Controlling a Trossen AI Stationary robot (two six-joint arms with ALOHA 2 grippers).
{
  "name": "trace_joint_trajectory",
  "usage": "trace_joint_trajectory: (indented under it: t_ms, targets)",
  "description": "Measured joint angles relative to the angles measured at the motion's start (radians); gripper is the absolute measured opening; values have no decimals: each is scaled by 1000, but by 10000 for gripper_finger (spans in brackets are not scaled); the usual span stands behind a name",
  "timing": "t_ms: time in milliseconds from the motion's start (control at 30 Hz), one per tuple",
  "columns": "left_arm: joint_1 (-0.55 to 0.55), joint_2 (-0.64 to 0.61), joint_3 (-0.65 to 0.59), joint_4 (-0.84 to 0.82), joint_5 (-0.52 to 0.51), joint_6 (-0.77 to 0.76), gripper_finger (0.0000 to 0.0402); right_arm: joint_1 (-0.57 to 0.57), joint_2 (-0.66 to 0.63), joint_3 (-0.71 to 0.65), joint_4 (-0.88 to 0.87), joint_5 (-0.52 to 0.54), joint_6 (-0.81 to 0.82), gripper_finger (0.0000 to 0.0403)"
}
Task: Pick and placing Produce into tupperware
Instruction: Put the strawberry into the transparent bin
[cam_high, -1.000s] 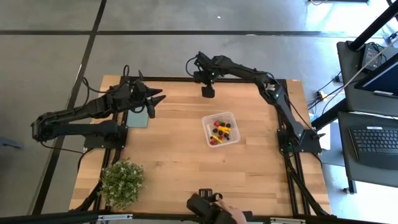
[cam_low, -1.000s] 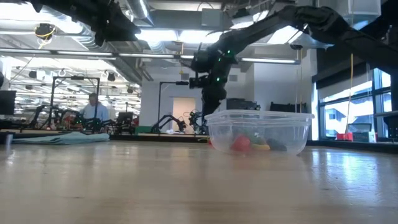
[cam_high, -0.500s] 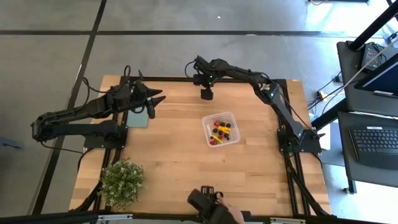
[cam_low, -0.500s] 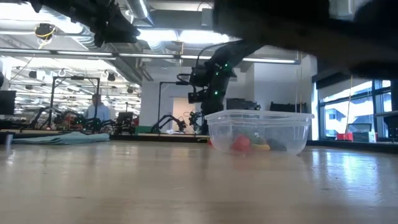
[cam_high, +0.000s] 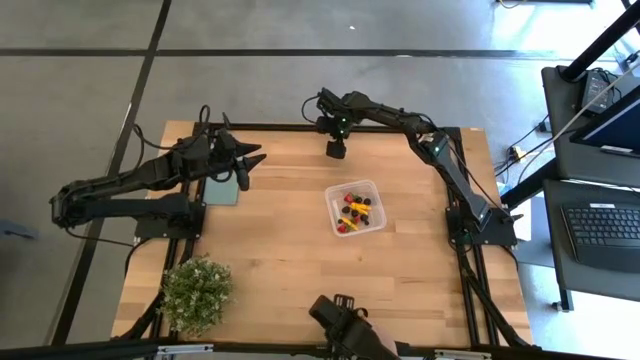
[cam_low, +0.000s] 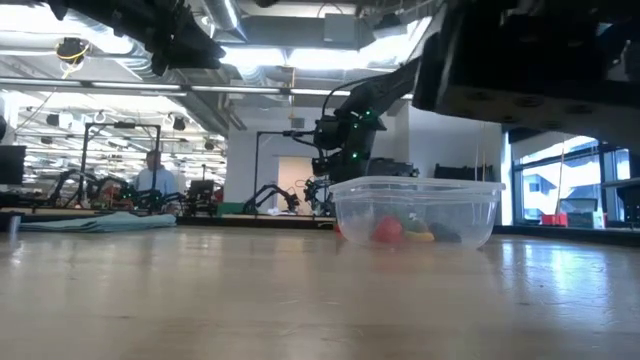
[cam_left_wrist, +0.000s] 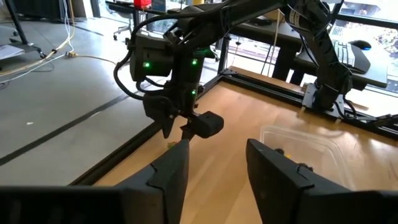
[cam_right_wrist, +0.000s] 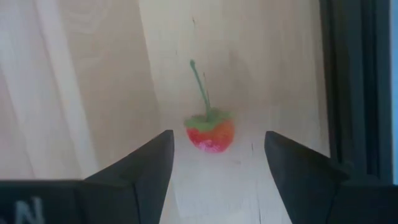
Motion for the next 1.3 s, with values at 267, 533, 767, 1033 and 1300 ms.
trace_joint_trajectory:
  t_ms: [267,533,767,1033,1300]
  targets:
    - [0,0,0,0,0,0,159,0,0,0,1,-6,-4,215]
    - [0,0,0,0,0,0,148,0,0,0,4,63,-19,207]
    - [0,0,0,0,0,-1,143,8,-1,0,-14,134,-177,204]
    - [0,0,0,0,0,-22,143,17,-1,0,-34,115,-452,182]
    - [0,0,0,-21,0,-22,143,18,-1,0,49,116,-526,179]
